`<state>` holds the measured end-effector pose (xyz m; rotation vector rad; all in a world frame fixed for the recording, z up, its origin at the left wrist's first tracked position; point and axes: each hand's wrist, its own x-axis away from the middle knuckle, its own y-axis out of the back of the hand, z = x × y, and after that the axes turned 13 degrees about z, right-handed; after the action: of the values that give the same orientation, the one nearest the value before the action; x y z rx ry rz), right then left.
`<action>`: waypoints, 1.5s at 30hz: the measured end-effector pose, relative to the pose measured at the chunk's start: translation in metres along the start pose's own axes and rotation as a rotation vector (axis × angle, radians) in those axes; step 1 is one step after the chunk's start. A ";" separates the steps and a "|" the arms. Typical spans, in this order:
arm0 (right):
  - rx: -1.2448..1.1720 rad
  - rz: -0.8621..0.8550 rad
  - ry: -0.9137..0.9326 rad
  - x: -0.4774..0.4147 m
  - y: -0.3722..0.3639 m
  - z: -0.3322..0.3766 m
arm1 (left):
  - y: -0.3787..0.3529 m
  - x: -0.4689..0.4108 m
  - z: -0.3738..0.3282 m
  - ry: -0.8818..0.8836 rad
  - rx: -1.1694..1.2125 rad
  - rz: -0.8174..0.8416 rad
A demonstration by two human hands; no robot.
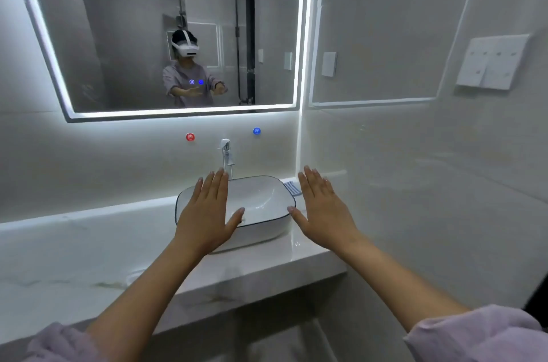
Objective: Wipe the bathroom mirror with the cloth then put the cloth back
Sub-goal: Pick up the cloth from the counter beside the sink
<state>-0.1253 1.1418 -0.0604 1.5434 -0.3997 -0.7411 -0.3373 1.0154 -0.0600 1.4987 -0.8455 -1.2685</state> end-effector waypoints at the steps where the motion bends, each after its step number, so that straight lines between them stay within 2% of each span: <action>1: -0.002 0.000 -0.009 -0.016 -0.003 -0.002 | -0.003 -0.015 0.008 -0.003 0.009 0.002; 10: -0.019 0.014 -0.037 -0.121 -0.038 -0.035 | -0.042 -0.118 0.043 -0.039 0.008 0.020; 20: -0.043 0.001 0.043 -0.283 -0.091 -0.103 | -0.104 -0.243 0.078 0.068 -0.022 0.023; 29: -0.038 0.072 0.125 -0.409 -0.118 -0.173 | -0.142 -0.365 0.092 0.180 0.013 0.020; 38: -0.098 0.135 0.135 -0.460 -0.156 -0.193 | -0.192 -0.419 0.092 0.206 0.062 0.099; 45: -0.088 0.179 0.039 -0.466 -0.185 -0.204 | -0.226 -0.444 0.097 0.155 0.121 0.143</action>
<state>-0.3624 1.6207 -0.1458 1.4169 -0.4634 -0.5813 -0.5452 1.4715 -0.1390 1.5799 -0.9220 -0.9984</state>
